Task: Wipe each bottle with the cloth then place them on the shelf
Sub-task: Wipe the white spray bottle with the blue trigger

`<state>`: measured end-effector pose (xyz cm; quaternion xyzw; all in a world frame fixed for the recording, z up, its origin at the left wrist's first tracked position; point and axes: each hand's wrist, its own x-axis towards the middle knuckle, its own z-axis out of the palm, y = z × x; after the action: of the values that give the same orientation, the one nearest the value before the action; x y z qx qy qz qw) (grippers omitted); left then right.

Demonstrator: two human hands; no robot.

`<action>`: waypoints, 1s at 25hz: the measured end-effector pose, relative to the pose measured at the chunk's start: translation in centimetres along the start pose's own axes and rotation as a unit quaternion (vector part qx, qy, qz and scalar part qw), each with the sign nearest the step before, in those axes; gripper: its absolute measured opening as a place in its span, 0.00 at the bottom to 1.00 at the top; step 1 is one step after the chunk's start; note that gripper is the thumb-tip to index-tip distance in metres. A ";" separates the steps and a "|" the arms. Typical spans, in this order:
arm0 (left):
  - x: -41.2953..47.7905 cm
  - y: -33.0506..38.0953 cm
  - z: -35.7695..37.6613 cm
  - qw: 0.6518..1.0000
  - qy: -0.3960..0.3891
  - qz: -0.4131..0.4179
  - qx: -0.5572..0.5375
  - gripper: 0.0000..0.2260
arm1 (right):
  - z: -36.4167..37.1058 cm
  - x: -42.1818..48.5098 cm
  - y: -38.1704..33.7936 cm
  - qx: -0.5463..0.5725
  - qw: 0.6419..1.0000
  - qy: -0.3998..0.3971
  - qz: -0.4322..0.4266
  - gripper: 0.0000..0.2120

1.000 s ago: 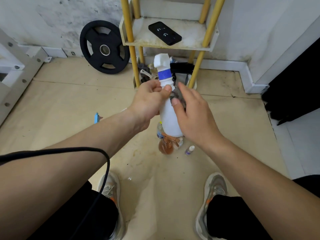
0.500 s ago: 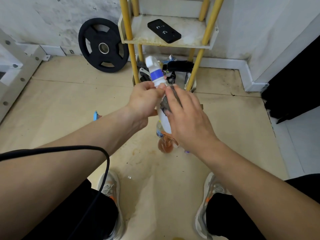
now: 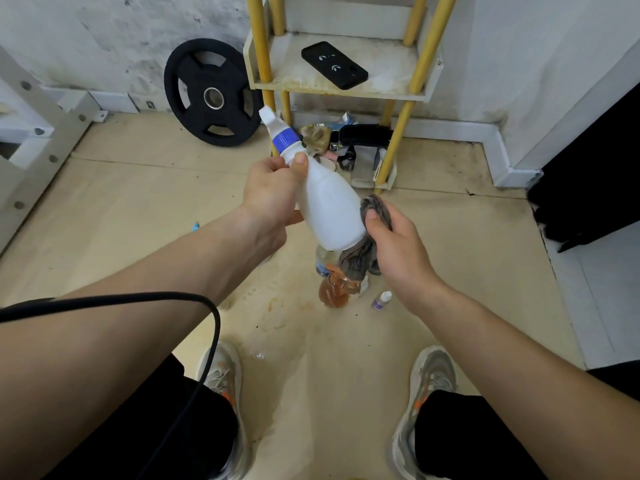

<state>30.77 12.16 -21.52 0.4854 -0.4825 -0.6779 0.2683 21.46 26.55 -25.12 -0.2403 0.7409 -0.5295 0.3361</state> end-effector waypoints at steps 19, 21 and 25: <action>0.8 0.4 -1.0 0.968 -0.234 0.069 0.052 0.11 | -0.4 0.2 -2.4 0.005 0.999 0.023 -0.041 0.13; 0.2 -0.3 -0.1 0.974 -0.213 0.059 0.046 0.11 | -0.2 0.0 -2.8 -0.115 0.985 0.037 -0.119 0.19; -1.2 -0.9 1.8 0.984 -0.174 0.045 0.017 0.09 | 1.1 -0.3 -2.5 -0.336 0.886 0.109 -0.302 0.23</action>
<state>29.68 14.24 -21.75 0.3424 -0.5549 -0.7308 0.2019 22.49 25.31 -22.89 -0.4916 0.7980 -0.3477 -0.0230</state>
